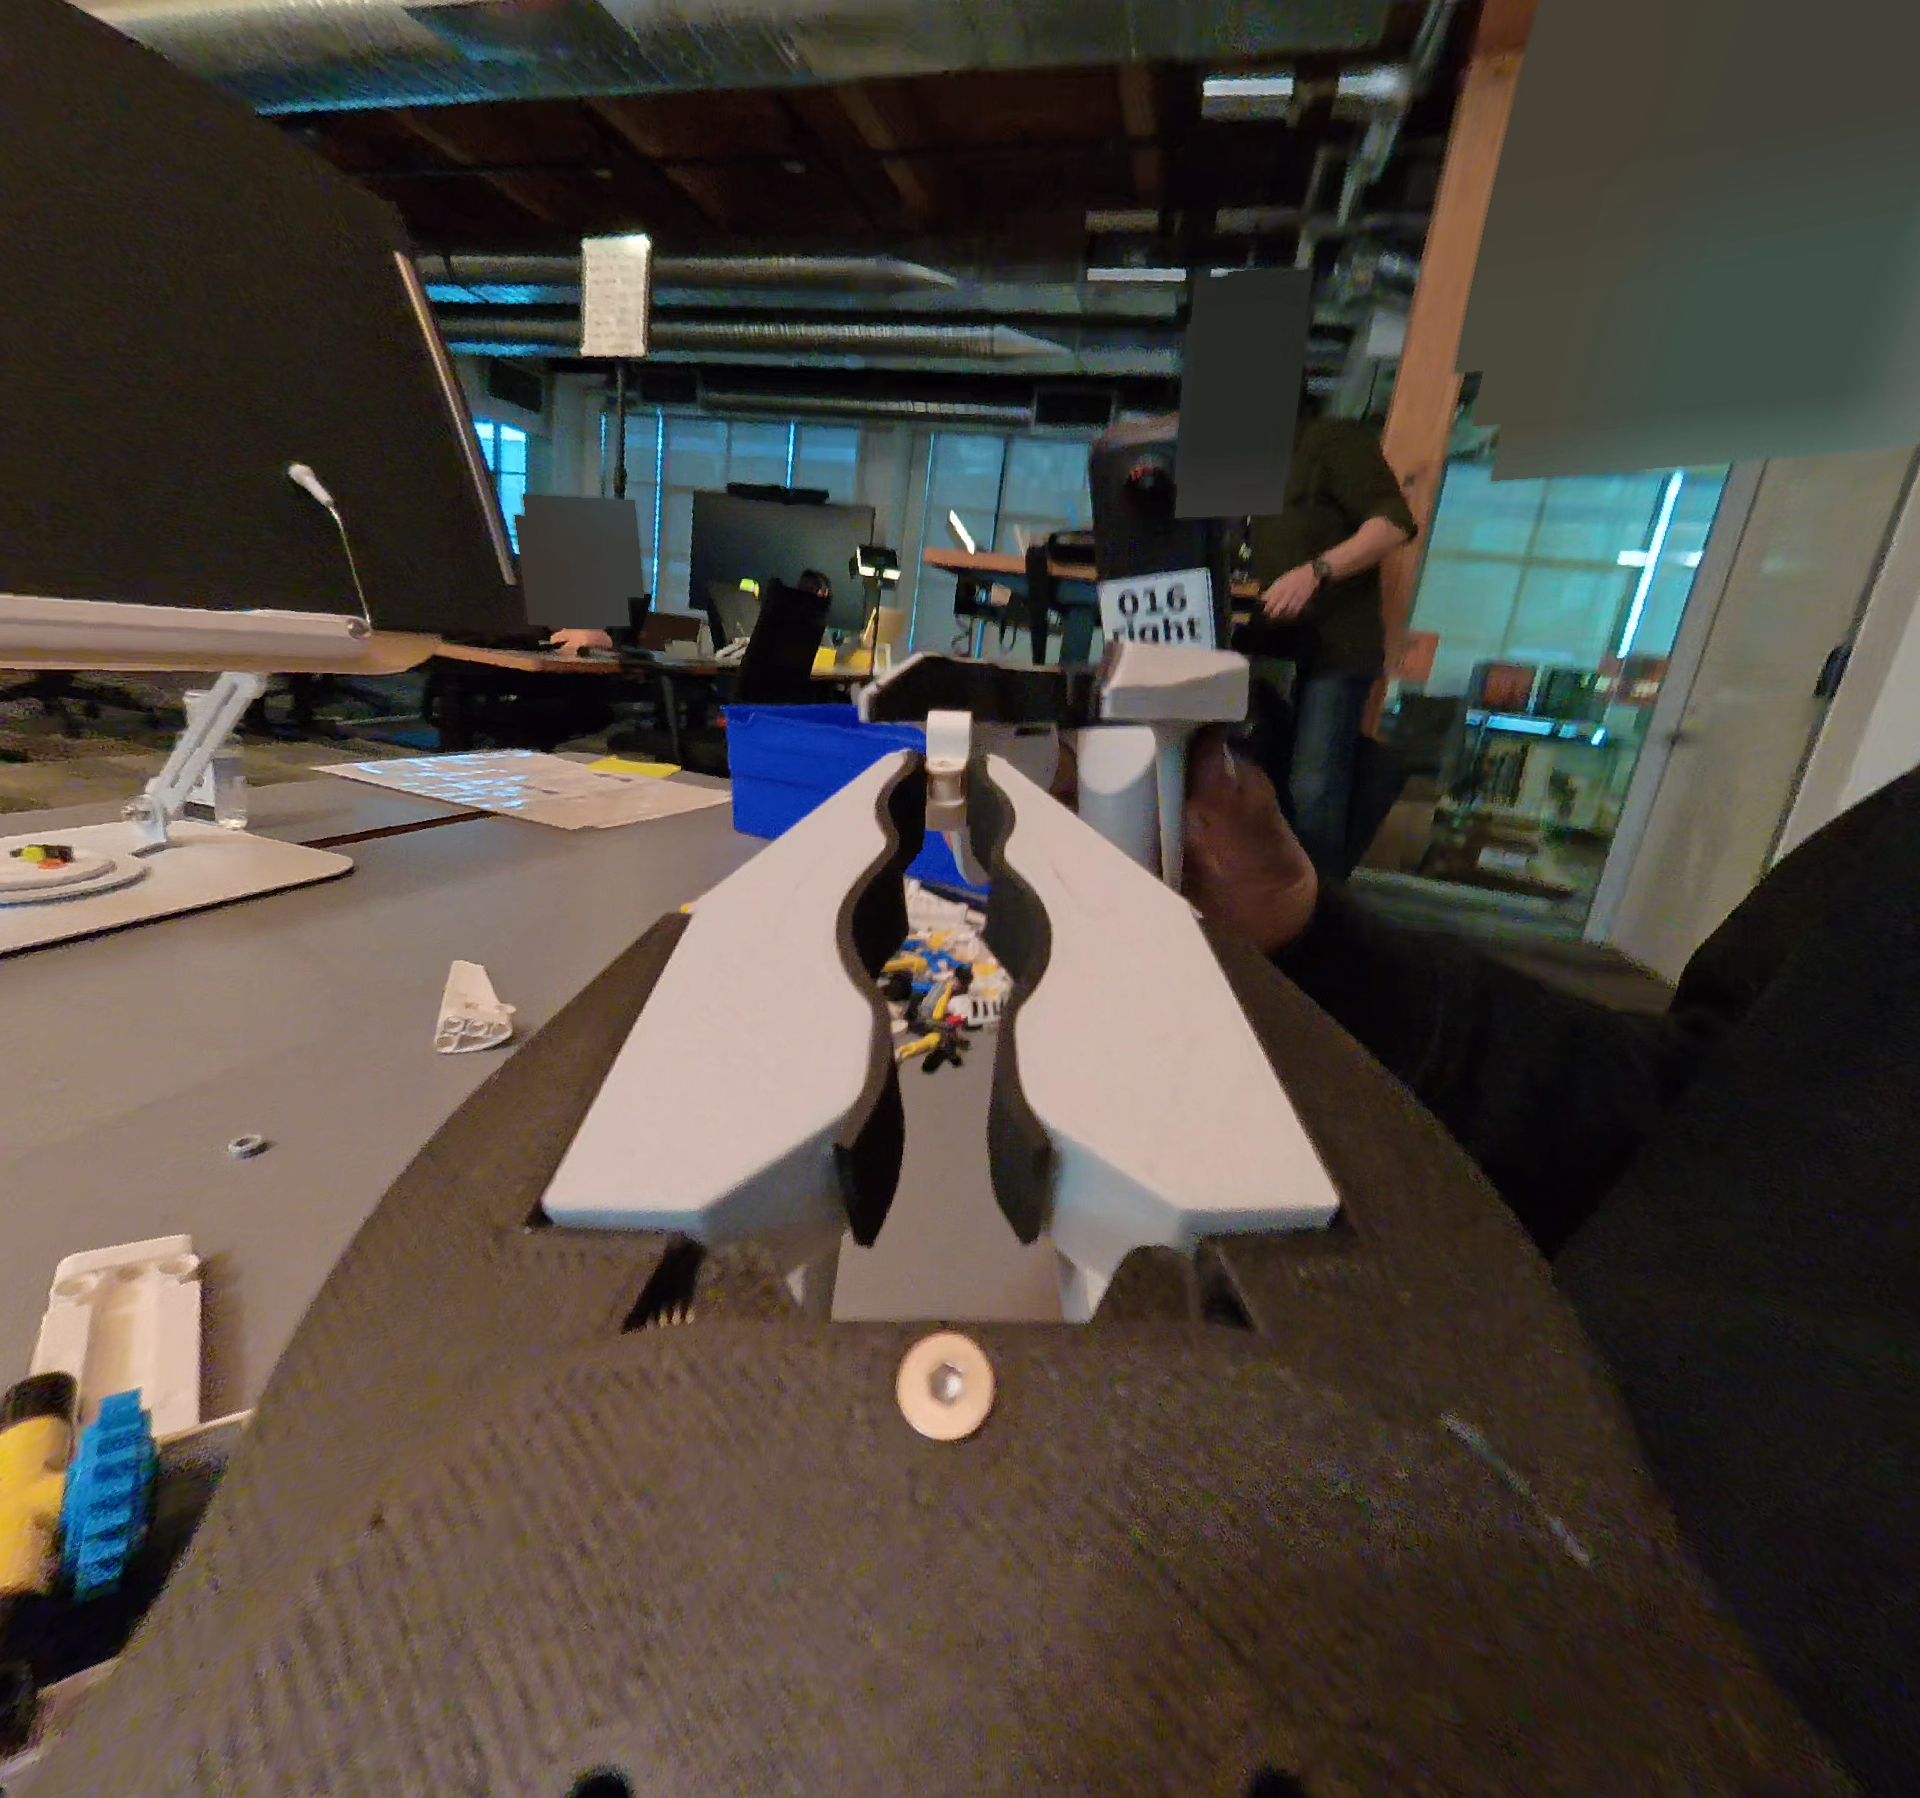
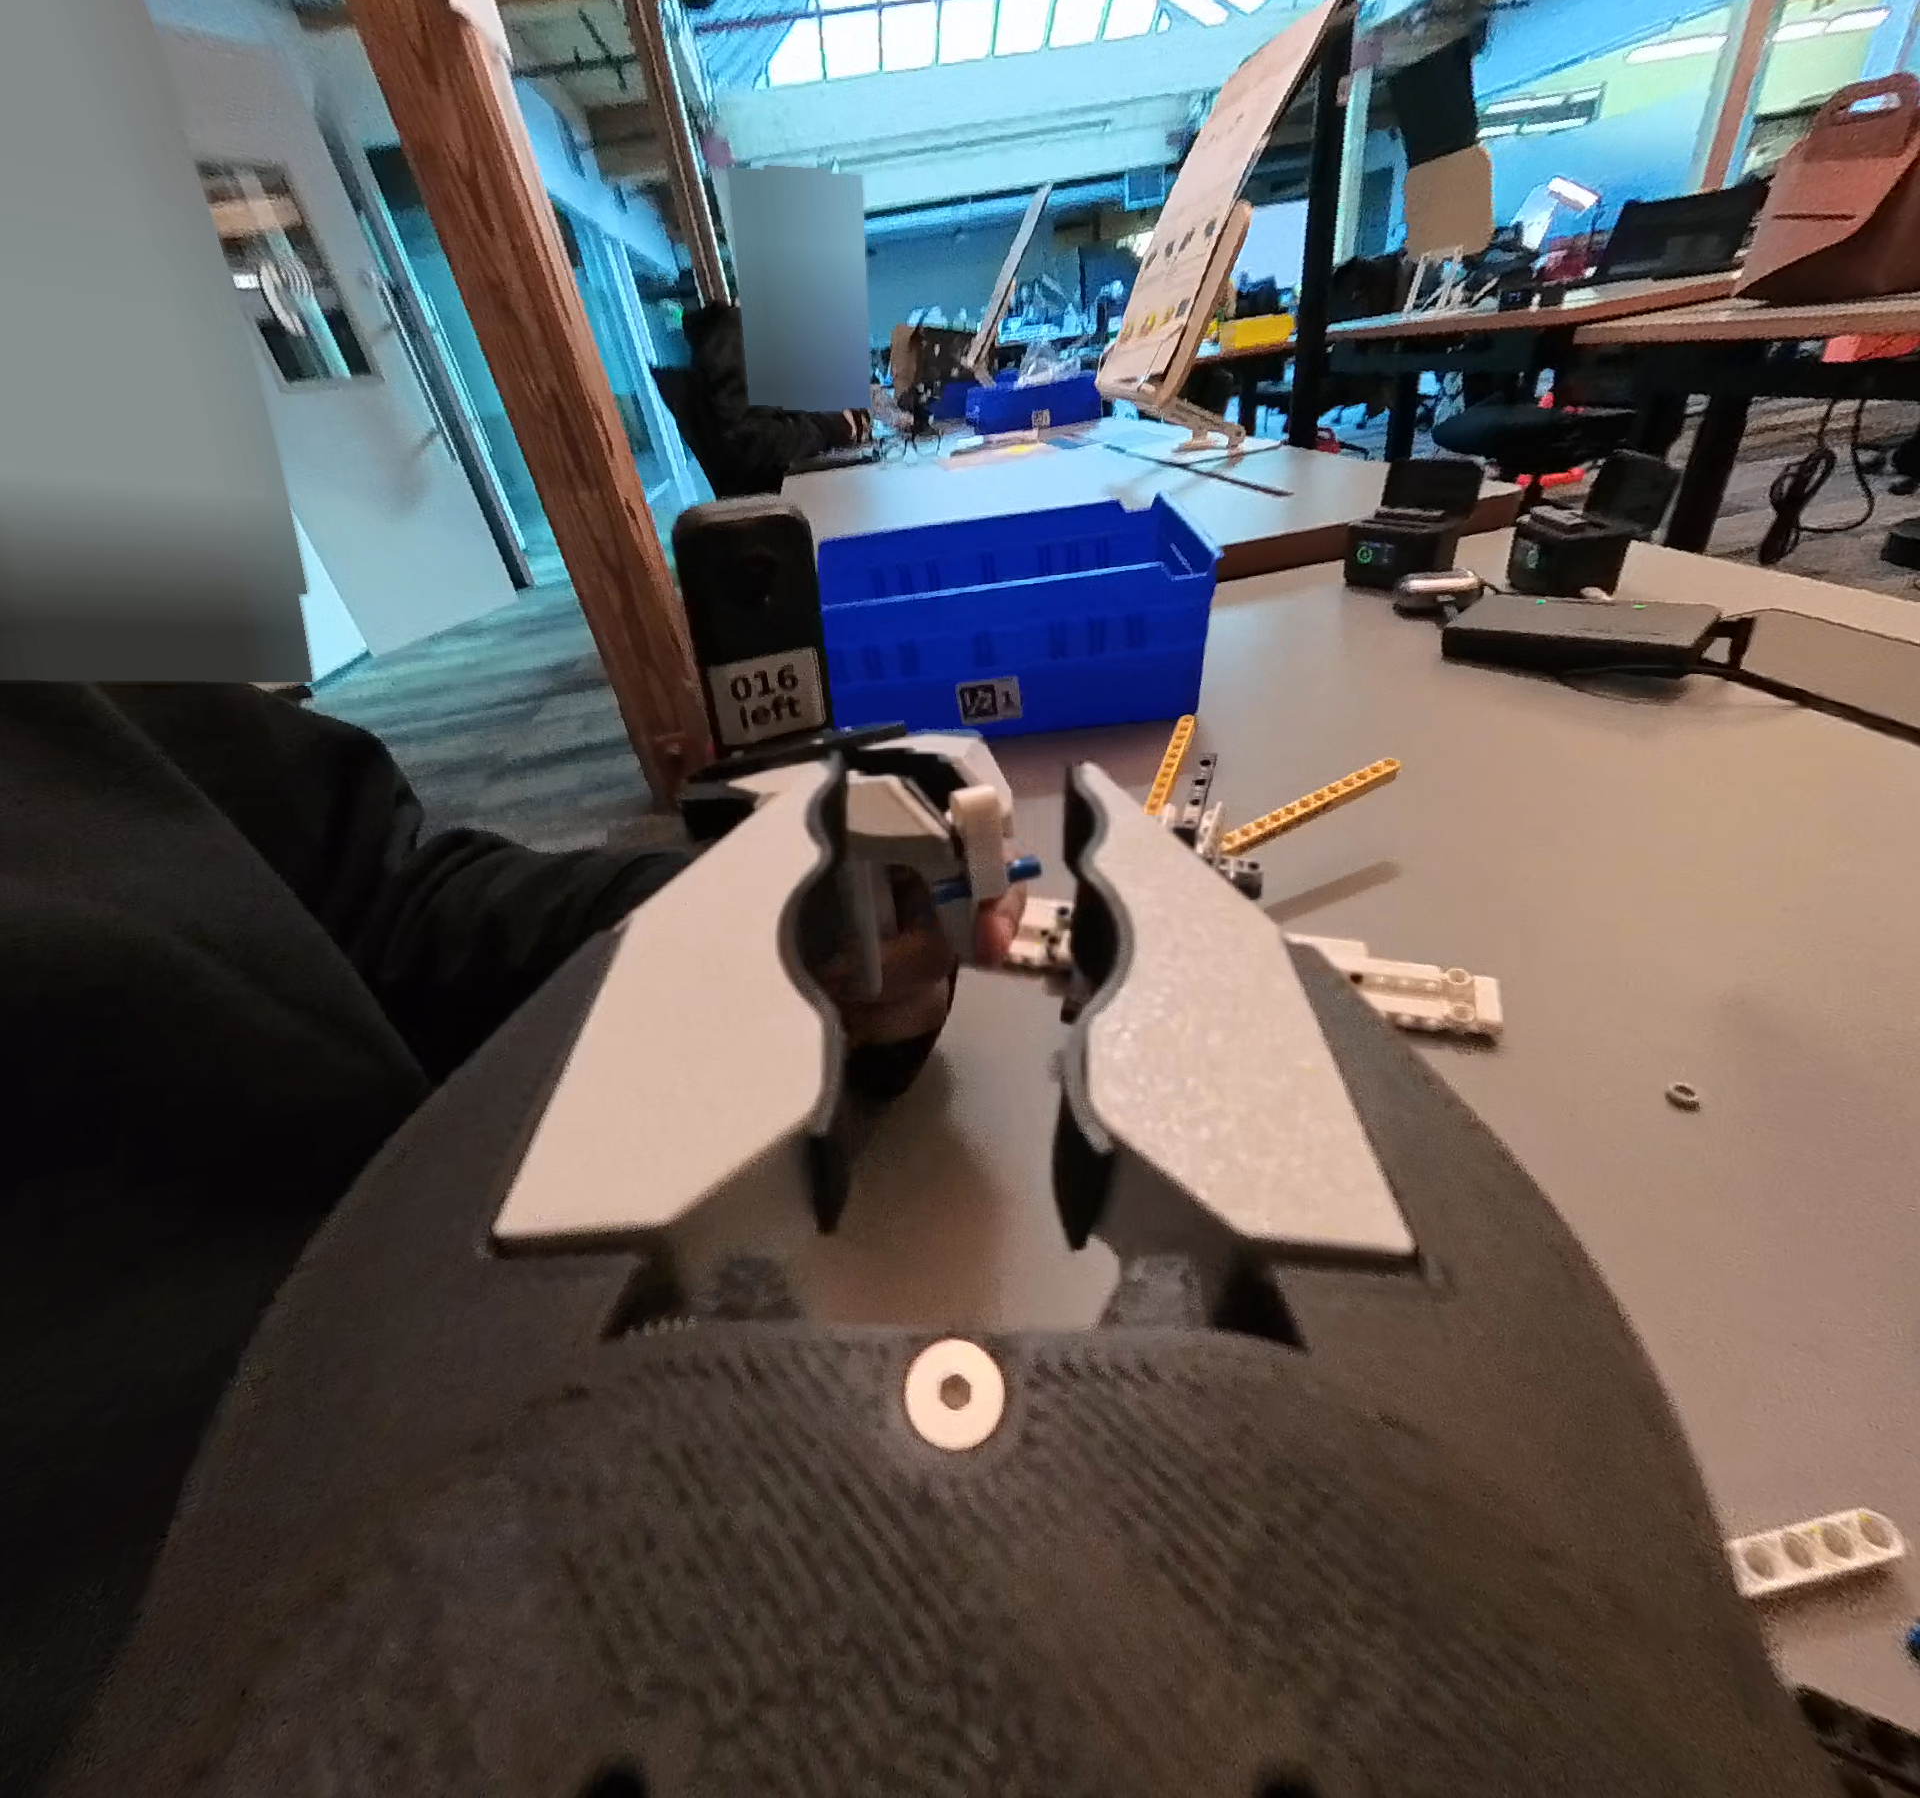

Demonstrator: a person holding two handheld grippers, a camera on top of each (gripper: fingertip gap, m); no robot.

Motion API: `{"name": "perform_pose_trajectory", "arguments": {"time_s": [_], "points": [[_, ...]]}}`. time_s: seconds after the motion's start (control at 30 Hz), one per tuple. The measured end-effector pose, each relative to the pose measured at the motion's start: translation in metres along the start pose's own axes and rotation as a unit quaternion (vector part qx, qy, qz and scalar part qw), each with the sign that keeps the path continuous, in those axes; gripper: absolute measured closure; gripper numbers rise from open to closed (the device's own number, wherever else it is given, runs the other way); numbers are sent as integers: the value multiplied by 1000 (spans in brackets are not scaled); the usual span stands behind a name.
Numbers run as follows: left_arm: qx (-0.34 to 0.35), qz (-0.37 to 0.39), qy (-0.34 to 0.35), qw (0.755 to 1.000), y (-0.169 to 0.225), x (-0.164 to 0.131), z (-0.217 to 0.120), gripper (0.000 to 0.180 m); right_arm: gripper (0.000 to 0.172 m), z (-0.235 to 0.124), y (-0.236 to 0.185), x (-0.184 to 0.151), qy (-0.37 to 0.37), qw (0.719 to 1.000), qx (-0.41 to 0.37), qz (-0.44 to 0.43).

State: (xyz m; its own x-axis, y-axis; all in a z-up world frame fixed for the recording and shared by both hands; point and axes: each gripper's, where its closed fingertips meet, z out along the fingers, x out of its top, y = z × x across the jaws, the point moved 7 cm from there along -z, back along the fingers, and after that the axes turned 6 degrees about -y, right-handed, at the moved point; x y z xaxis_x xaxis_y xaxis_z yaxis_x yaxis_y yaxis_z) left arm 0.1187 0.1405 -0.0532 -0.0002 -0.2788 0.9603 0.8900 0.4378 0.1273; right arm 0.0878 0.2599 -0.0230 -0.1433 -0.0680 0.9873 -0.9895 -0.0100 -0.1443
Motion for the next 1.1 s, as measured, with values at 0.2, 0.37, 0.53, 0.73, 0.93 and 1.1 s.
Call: {"name": "perform_pose_trajectory", "arguments": {"time_s": [0.2,0.37,0.53,0.73,0.93,1.1], "points": [[-9,-40,23,999,-5,4,-4,175,137,0,-4,-5,-25,991,-66,-110],[-44,-40,48,997,1,8,-5,175,139,9,-12,-7,-47,980,-99,-163],[-82,-48,51,994,9,8,-3,175,147,4,-12,-3,-12,998,4,-67],[-79,-42,51,995,8,7,-4,173,150,3,-15,-2,-22,996,-10,-92],[-49,31,-32,998,13,-4,4,152,150,-2,-17,-6,-123,965,-93,-210],[11,108,-128,986,14,-7,11,152,149,-11,-16,-20,-274,889,-166,-326]]}}
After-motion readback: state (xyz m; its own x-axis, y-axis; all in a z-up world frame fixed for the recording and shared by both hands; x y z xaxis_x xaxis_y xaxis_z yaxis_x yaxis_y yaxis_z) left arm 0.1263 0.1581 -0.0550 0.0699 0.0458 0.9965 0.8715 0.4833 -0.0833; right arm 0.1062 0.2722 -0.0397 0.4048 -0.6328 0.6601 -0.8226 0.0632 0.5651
